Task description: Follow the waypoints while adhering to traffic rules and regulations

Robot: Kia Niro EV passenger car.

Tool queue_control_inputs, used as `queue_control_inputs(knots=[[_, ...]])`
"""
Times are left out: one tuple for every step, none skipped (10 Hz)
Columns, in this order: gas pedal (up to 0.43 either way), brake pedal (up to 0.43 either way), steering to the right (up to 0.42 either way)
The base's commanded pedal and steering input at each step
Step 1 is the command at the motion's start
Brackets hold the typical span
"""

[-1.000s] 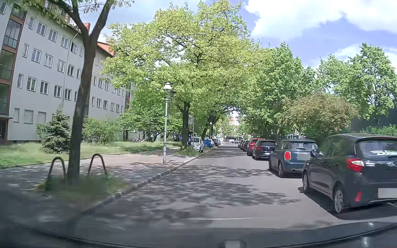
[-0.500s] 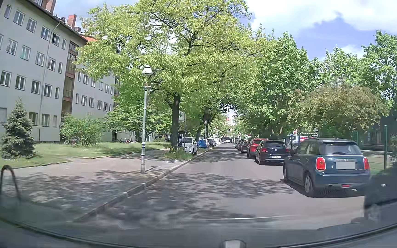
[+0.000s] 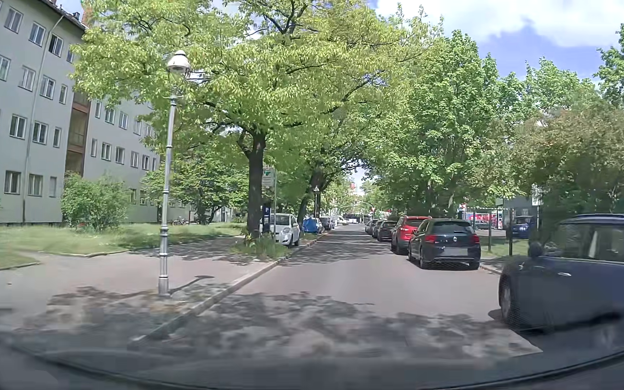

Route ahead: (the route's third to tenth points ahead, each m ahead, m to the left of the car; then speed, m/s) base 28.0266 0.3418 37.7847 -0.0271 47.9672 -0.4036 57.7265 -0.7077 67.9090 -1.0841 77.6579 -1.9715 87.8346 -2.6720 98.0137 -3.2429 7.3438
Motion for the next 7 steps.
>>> queue_control_inputs(knots=[[0.429, 0.018, 0.013], [0.429, 0.018, 0.013], [0.429, 0.018, 0.013], [0.429, 0.018, 0.012], [0.429, 0.018, 0.012], [0.429, 0.018, 0.011], [0.429, 0.018, 0.011]])
